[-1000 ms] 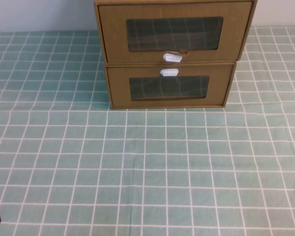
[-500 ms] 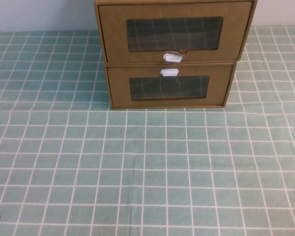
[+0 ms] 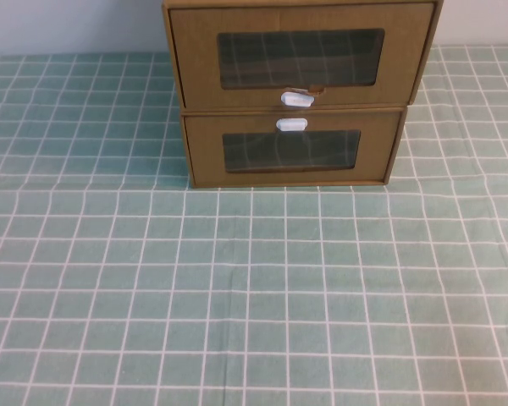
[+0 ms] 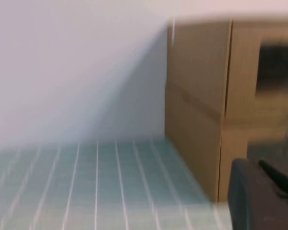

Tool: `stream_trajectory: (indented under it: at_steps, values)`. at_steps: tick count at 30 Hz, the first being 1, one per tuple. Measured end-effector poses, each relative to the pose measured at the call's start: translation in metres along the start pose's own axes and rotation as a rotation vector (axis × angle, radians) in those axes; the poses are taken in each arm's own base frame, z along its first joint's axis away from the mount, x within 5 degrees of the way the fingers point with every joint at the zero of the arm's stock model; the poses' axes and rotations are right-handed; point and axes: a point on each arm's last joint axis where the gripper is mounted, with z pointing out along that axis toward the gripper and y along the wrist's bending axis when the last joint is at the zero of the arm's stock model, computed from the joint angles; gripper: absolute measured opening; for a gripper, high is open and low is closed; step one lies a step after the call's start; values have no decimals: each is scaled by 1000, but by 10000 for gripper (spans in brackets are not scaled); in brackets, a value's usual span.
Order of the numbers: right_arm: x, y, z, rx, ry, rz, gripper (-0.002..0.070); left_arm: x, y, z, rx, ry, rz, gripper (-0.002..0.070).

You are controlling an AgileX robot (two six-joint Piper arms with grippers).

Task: Open the shoe box
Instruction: 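Pull the top drawer of the cardboard box fully open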

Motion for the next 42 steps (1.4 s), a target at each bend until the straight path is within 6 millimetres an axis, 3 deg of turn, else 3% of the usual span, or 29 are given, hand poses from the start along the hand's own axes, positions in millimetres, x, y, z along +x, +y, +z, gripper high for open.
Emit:
stream_trajectory:
  at_steps: [9, 19, 26, 29, 35, 39, 42]
  values:
    - [-28, -2, -4, 21, -311, 0, -14, -41, -3, -10, 29, -469, -2, -5]
    - [-36, -3, -7, 27, -408, 8, -13, -51, -2, -15, 29, -591, -5, -5]
    - [-72, -5, -30, -20, -840, 176, -13, -74, -2, -28, 31, -804, -26, -5]
    - [-102, -6, -38, -79, -938, 280, -13, -104, -1, -36, 22, -861, -24, -5]
    - [-187, -9, -64, -155, -965, 395, -14, -179, 2, -48, -15, -873, -10, -5]
    - [-236, -11, -81, -169, -957, 415, -14, -220, 7, -25, -18, -752, -134, -5]
    - [-261, -11, -68, -150, -829, 424, -14, -248, 5, 2, 2, -598, -171, -5]
